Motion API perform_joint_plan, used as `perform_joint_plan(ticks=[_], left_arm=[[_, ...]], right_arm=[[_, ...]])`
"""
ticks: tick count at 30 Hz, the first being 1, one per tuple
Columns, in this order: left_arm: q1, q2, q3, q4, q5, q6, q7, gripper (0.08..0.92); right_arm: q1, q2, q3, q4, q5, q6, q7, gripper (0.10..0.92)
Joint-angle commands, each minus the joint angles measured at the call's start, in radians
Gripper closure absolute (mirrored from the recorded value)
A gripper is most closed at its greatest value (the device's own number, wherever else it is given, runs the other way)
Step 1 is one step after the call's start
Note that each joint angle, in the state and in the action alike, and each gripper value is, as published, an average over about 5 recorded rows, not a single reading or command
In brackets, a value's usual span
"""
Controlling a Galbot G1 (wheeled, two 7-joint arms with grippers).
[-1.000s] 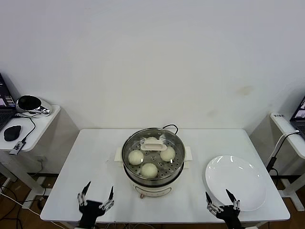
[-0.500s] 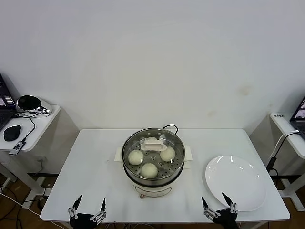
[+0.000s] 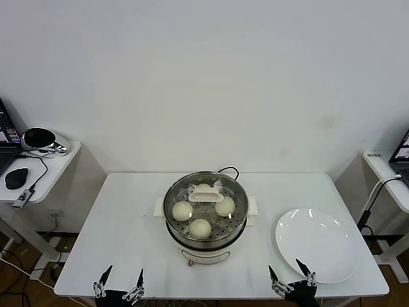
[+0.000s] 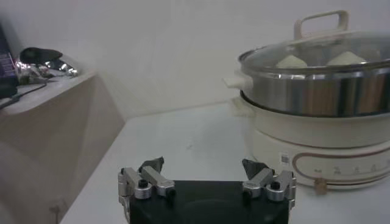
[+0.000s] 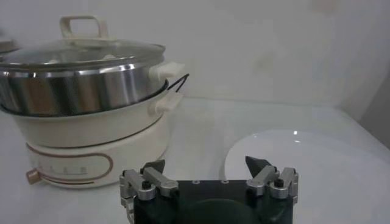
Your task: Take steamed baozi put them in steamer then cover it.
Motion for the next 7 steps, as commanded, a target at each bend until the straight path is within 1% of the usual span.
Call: perform_joint_plan(ticks=[1, 7], left_arm=[[0.008, 0.011, 0.007, 0.014, -0.001, 0.013, 0.002, 0.177], [0.021, 0.006, 0.003, 0.018, -0.011, 0.014, -0.001, 0.177]], right_arm=[[0.005, 0.017, 0.001, 0.008, -0.043, -0.025, -0.02, 0.203], [0.008, 0.015, 0.003, 0.012, -0.06, -0.02, -0.034, 0.203]])
